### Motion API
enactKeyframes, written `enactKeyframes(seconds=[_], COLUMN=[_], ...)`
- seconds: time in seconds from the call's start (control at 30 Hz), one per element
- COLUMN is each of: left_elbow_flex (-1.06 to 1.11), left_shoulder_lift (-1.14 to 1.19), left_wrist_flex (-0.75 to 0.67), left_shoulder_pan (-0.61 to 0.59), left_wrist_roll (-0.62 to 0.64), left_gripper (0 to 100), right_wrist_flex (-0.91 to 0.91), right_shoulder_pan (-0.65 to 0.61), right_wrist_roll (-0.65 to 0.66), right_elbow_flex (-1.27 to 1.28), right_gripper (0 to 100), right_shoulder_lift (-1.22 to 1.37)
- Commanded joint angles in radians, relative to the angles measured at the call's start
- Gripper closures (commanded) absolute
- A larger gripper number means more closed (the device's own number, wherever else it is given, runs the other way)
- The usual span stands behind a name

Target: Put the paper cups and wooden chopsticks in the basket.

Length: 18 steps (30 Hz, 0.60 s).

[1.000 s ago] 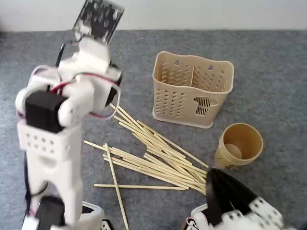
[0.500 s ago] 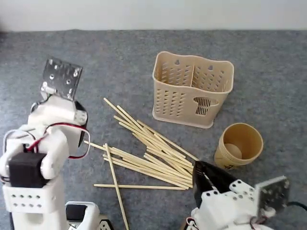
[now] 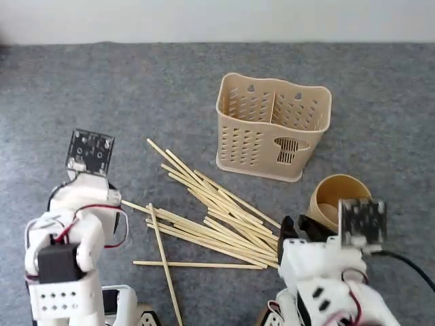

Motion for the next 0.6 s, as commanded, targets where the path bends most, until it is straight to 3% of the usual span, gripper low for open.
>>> enactKeyframes(seconds=[0.0, 0.17, 0.3, 0.57], left_elbow_flex=[0.064, 0.194, 0.266, 0.361], left_shoulder_lift=[-0.103, -0.264, -0.374, -0.397], left_wrist_flex=[-0.020, -0.052, -0.106, -0.140], left_shoulder_pan=[-0.005, -0.008, -0.089, -0.135], left_wrist_roll=[-0.011, -0.011, -0.015, -0.075], left_gripper=[99, 99, 99, 99], right_wrist_flex=[-0.012, -0.012, -0.010, -0.001], right_shoulder_pan=[0.036, 0.042, 0.044, 0.047], right_wrist_roll=[0.014, 0.120, 0.195, 0.301], right_elbow_flex=[-0.026, -0.072, -0.080, -0.218], right_gripper=[89.4, 89.4, 89.4, 89.3], right_shoulder_lift=[0.104, 0.166, 0.236, 0.443])
